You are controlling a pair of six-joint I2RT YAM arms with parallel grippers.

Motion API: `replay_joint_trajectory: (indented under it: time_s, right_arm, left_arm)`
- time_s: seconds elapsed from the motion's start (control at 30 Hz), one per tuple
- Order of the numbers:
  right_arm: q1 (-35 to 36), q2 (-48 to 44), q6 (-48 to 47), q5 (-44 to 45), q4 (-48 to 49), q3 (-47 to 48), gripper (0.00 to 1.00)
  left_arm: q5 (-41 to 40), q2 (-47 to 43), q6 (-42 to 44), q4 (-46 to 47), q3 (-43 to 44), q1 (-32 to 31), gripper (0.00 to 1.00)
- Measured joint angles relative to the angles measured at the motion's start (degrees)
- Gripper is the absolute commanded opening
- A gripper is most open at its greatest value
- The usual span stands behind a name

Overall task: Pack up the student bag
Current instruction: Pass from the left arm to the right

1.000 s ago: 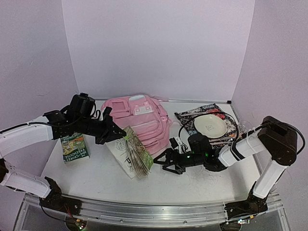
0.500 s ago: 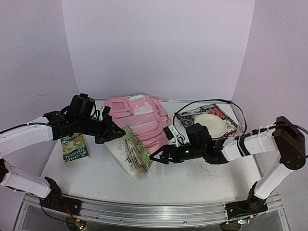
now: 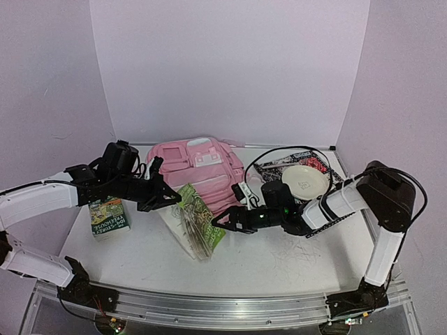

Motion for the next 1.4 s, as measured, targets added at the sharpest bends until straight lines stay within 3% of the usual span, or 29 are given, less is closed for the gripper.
replay_joint_trajectory:
  time_s: [0.27, 0.5, 0.67, 0.9, 1.13, 1.4]
  right_arm:
    - [-1.7, 9.6, 1.3, -5.1, 8.0, 2.4, 0.94]
    - [-1.8, 16.1, 4.5, -10.6, 19.1, 2.7, 0.85]
    - [-2.1, 18.7, 6.4, -13.7, 22.7, 3.8, 0.66]
    - [-2.2, 20.8, 7.5, -15.5, 22.4, 4.3, 0.29]
    - [-1.7, 20.5, 6.3, -18.1, 23.3, 4.1, 0.01]
    - [-1.8, 16.9, 6.8, -18.2, 21.4, 1.5, 0.0]
  left_arm:
    - [0.4, 0.0, 2.5, 0.1, -0.5, 0.0, 0.0]
    - [0.3, 0.0, 3.4, 0.4, -1.4, 0.1, 0.0]
    - [-0.1, -0.2, 3.8, 1.0, -2.2, 0.3, 0.0]
    - [-1.2, -0.8, 4.0, 1.1, -3.8, 0.3, 0.01]
    - [-3.9, -1.0, 4.9, 0.6, -5.3, 0.7, 0.14]
    - [-8.3, -1.2, 10.6, -3.0, -4.5, 0.9, 0.45]
